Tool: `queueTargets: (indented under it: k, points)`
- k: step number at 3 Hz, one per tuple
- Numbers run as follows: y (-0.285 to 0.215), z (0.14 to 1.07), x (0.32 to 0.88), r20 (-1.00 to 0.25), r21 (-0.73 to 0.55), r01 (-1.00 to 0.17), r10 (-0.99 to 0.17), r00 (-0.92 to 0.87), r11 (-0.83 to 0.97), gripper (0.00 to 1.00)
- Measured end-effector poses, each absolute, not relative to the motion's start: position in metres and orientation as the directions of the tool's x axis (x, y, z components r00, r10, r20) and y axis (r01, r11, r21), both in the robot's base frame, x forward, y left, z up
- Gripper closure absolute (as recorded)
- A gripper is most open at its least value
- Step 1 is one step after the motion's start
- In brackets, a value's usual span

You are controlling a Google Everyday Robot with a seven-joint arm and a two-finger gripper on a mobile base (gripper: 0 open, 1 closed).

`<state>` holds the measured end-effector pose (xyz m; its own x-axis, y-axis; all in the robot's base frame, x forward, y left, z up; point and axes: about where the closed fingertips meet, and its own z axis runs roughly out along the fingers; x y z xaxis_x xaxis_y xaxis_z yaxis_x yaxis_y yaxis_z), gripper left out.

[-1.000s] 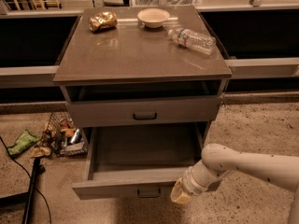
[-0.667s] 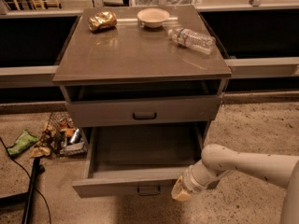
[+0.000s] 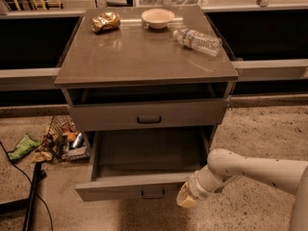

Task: Close middle drawer

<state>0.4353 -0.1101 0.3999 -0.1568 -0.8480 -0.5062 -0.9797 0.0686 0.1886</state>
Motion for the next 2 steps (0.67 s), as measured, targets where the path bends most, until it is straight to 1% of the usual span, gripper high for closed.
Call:
queueTargets:
  k: [2]
  points:
    - [-0.1100,0.3995,0.4351,-0.506,0.189,-0.980,-0.848,-0.157,0.068,0.11]
